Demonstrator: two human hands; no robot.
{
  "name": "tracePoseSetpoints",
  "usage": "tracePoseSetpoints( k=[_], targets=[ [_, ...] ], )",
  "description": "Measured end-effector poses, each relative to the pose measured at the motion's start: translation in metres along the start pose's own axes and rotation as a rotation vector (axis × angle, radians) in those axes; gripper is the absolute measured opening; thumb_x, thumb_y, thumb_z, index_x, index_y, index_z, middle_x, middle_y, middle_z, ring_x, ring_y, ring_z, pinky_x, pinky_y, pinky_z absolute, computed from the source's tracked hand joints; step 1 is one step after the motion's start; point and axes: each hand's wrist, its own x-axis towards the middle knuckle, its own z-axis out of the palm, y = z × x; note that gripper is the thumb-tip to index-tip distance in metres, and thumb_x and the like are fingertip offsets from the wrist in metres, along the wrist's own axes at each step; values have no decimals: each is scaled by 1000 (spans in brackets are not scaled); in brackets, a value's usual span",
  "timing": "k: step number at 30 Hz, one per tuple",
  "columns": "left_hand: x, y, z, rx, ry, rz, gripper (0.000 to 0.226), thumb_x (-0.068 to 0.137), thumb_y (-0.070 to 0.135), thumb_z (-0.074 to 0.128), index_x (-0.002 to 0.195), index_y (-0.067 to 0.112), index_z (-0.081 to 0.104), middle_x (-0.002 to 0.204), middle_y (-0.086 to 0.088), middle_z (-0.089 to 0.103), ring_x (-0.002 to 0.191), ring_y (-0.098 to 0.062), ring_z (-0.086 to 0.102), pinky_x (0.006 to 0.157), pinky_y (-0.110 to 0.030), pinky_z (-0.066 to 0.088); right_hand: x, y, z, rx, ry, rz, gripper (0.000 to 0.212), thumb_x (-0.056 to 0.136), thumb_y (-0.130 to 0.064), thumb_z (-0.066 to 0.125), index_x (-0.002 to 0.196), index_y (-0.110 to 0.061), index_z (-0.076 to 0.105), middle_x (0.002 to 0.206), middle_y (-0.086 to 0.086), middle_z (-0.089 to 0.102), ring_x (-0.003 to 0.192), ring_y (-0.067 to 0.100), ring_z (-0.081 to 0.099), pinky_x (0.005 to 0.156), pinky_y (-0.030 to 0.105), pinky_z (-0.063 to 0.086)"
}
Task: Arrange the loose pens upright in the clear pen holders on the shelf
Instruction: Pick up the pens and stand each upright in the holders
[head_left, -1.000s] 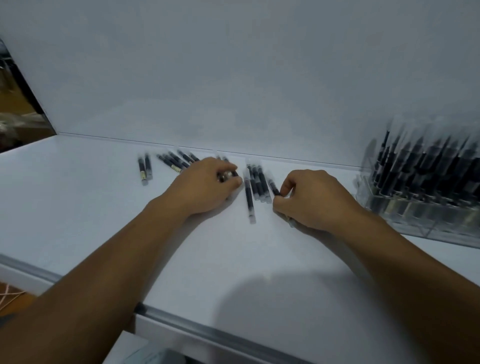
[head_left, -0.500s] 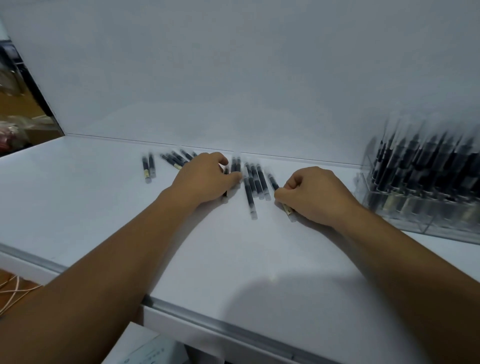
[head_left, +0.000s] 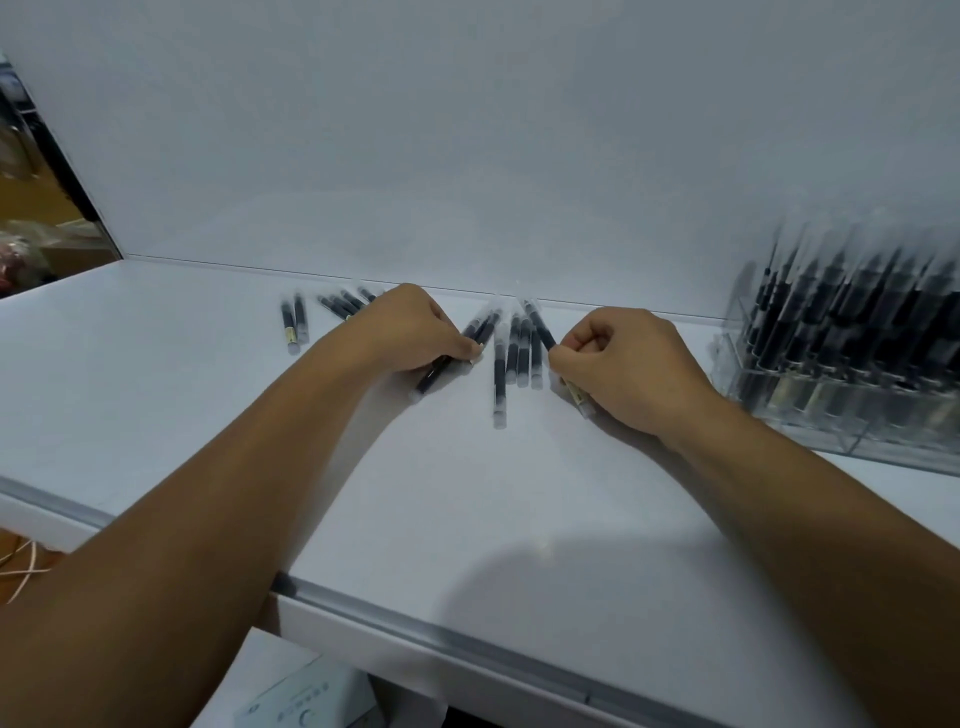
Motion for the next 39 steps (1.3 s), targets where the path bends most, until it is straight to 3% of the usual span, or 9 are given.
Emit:
tracePoseSetpoints(
  k=[5, 9, 11, 17, 20, 26, 32, 35, 39],
  targets=[
    [2, 1, 0, -29, -34, -40, 26, 73, 35, 81, 75, 10, 76, 67, 0, 69, 61, -16, 55, 67, -26, 44, 0, 2, 1, 19, -9, -14, 13, 85, -23, 63, 72, -21, 65, 50, -14, 63, 63, -1, 61, 61, 20, 42],
    [-1, -8, 5, -174, 35, -15, 24, 78, 31, 77, 68, 10, 72, 59, 3, 67, 51, -6, 54, 56, -20, 42, 2, 5, 2, 84, -3, -32, 8, 87, -23, 63, 80, -21, 66, 50, -13, 64, 59, 1, 60, 67, 23, 47],
    [0, -10, 6, -295, 99, 44, 24, 81, 27, 75, 72, 6, 69, 59, 4, 63, 54, -7, 53, 60, -22, 41, 4, 5, 3, 111, -1, -52, 7, 88, -22, 63, 83, -26, 63, 52, -13, 66, 58, -3, 59, 68, 22, 46],
    [-6, -2, 9, -563, 254, 227, 8, 84, 27, 73, 85, 20, 73, 75, 2, 69, 72, -7, 65, 80, -28, 56, -1, -3, 0, 191, 9, -85, 13, 87, -20, 67, 79, -29, 64, 61, -8, 70, 55, 4, 62, 78, 42, 57],
    [-17, 8, 13, -751, 206, 271, 8, 85, 22, 72, 89, 15, 73, 80, -4, 70, 78, -12, 67, 84, -32, 57, -9, -14, -9, 231, 43, -70, 4, 85, -20, 66, 85, -23, 64, 64, -5, 71, 60, 10, 65, 80, 45, 57],
    [-39, 43, 23, -906, 44, 380, 12, 86, 16, 70, 94, 9, 71, 85, -7, 73, 81, -15, 69, 78, -25, 57, -33, -27, -44, 223, 95, -81, 7, 85, -20, 65, 91, -22, 60, 72, -5, 73, 69, 14, 70, 75, 47, 59],
    [-57, 80, 44, -974, -114, 431, 17, 87, 18, 69, 99, 7, 71, 90, -4, 75, 83, -13, 70, 80, -27, 58, -65, -4, -88, 244, 262, -41, 6, 87, -17, 69, 82, -18, 65, 71, 2, 70, 65, 14, 69, 63, 29, 57],
    [-66, 100, 63, -1010, -161, 467, 16, 86, 18, 69, 99, 8, 70, 88, -1, 75, 81, -11, 70, 80, -28, 58, -76, 10, -111, 208, 366, -31, 8, 87, -23, 70, 80, -21, 67, 74, 1, 70, 66, 12, 66, 64, 27, 55],
    [-76, 114, 88, -1081, -202, 529, 16, 85, 10, 68, 100, 5, 70, 86, -5, 75, 77, -10, 69, 70, -19, 55, -84, 23, -135, 227, 477, -8, 4, 90, -21, 69, 88, -23, 65, 78, -2, 70, 68, 9, 69, 63, 21, 56]
  ],
)
